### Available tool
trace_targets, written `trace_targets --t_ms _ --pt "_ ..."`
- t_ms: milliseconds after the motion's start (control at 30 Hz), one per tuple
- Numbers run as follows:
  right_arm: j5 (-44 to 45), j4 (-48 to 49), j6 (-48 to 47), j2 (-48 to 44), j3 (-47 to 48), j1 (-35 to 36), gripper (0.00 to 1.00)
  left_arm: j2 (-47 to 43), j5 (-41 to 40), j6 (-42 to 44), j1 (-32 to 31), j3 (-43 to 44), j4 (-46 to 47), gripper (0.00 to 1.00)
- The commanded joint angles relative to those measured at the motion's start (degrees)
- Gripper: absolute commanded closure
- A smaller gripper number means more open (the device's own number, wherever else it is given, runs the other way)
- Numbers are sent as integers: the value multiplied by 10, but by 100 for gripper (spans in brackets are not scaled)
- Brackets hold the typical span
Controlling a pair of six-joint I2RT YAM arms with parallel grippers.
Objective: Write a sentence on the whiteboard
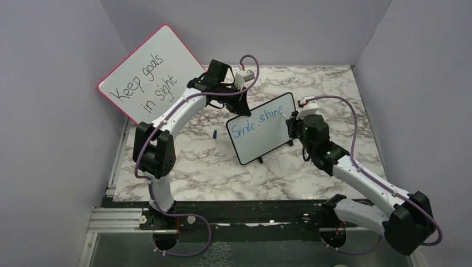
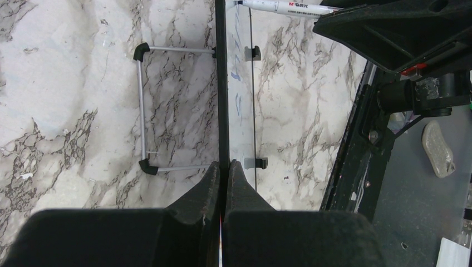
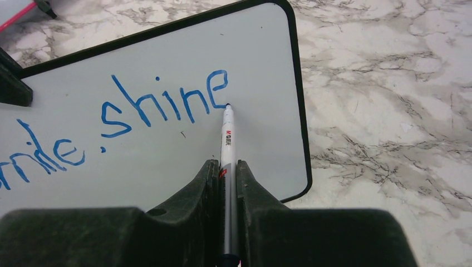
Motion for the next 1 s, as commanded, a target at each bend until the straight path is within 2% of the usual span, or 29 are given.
trace_targets --t_ms 0,367,500,633,800,967 --pt "31 29 -1 5 -4 -2 99 21 -14 22 -15 -3 -32 100" --pt "13 22 -3 -40 -12 -2 99 16 -47 8 -14 6 -27 100" --pt "-2 1 -9 -58 -11 -2 99 5 -64 -8 -15 3 -11 95" --pt "-25 -9 -10 -71 -12 -2 99 -13 -93 -26 -14 -3 6 86" --pt "-52 -23 -7 -84 -12 -1 99 -56 -123 -58 -13 -40 55 80" --pt "-82 -22 -8 -98 -15 2 99 -126 -152 -117 -5 -121 146 77"
